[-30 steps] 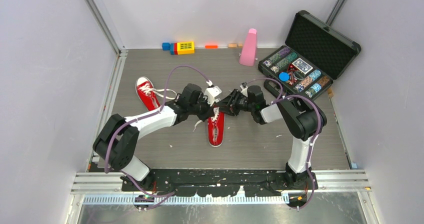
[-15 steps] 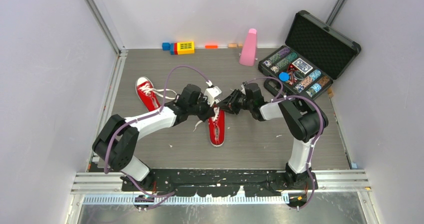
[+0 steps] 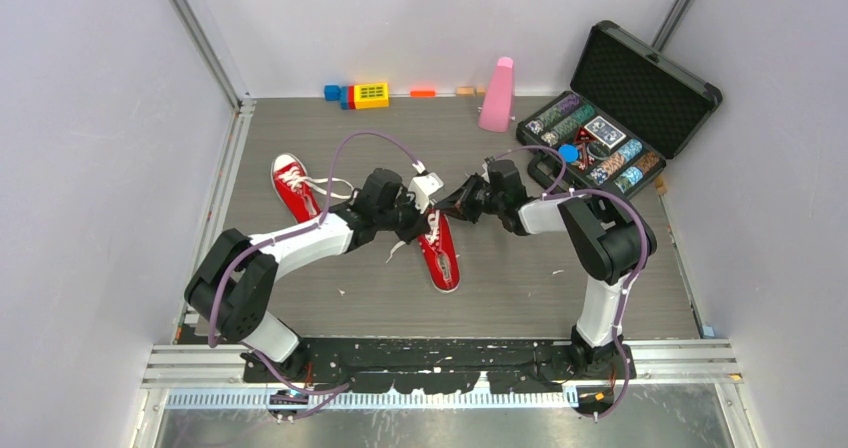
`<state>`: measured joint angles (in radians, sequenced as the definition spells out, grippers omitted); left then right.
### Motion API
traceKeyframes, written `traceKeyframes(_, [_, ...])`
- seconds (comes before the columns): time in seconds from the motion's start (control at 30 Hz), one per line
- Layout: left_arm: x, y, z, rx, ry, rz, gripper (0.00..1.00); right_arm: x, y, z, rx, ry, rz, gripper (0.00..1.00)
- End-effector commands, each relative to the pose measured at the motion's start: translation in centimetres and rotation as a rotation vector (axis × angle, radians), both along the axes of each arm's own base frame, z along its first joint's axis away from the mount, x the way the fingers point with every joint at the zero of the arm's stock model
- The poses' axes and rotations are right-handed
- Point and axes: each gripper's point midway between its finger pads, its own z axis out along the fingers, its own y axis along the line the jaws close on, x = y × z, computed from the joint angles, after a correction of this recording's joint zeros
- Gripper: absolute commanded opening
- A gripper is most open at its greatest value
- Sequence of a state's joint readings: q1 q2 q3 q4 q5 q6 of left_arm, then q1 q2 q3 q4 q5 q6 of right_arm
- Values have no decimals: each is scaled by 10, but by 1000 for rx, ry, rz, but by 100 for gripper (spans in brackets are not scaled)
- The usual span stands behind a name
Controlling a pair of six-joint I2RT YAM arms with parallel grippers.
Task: Tie the shoes
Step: Wrap the shoelace around the shoelace.
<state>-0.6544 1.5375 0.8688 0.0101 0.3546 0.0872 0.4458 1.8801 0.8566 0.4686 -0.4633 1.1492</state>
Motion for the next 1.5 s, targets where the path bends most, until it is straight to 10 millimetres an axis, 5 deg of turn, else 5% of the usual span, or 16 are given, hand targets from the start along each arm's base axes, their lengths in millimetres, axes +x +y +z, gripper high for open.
traceKeyframes(0.0, [8, -3, 13, -21, -46, 13, 0, 3, 4, 39, 46, -139, 45, 1])
traceKeyframes(0.23, [12, 3, 9, -3, -30, 59, 0, -31, 10, 63, 113, -247, 220, 0])
traceKeyframes(0.67, [10, 8, 9, -5, -6, 107, 0, -78, -10, 42, 23, -261, 323, 0])
traceKeyframes(0.8, [10, 13, 6, 14, 2, 131, 0, -79, -19, 35, -50, -256, 310, 0])
traceKeyframes(1.0, [5, 28, -5, 65, 43, 199, 0, -77, -69, 20, -339, -268, 146, 0])
traceKeyframes(1.27, [-3, 37, -7, 74, 62, 228, 0, -69, -80, 18, -402, -238, 97, 0])
traceKeyframes(1.47, [-8, 41, 16, 42, 29, 233, 0, -64, -85, 45, -412, -285, 65, 0])
